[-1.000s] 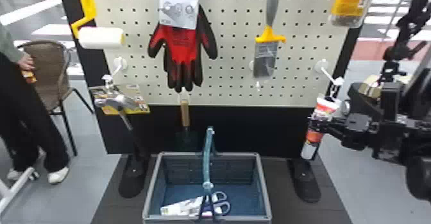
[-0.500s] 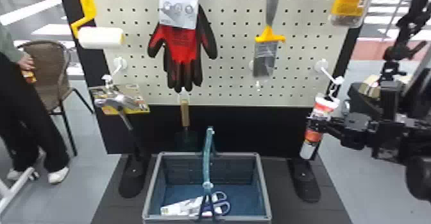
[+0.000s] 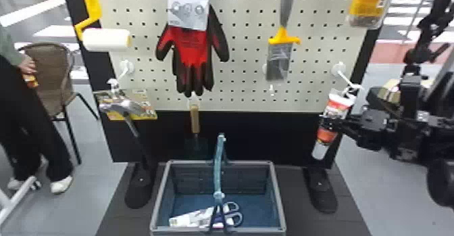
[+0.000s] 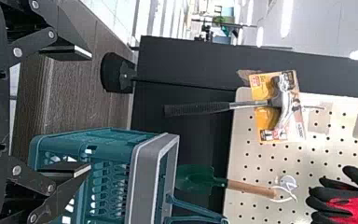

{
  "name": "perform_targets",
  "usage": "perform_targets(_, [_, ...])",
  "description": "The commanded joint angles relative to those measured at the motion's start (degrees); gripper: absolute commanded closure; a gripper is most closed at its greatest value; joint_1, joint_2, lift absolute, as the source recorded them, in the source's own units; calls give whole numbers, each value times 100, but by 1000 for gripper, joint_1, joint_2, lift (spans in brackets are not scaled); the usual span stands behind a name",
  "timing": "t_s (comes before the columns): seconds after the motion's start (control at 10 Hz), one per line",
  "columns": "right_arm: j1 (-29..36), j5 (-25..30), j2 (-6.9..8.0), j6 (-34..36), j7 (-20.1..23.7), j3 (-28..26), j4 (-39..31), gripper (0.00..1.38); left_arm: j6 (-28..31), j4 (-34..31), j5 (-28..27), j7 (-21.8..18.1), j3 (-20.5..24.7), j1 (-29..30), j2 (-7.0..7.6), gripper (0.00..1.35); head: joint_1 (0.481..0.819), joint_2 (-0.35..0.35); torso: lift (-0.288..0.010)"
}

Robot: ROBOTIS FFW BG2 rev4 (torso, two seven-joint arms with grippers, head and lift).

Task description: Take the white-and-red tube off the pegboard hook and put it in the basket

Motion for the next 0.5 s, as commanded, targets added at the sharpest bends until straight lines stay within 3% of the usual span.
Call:
perform_targets(0.0, [40,7,14,40,0,6,-180,1098,8,-4,-1,5,0,1,-15,435,549,0,-100])
perform_targets(0.4, [212,-98,111,92,-44,-2,-560,1098,26,11,-10,5,0,1,-15,438,549,0,-100])
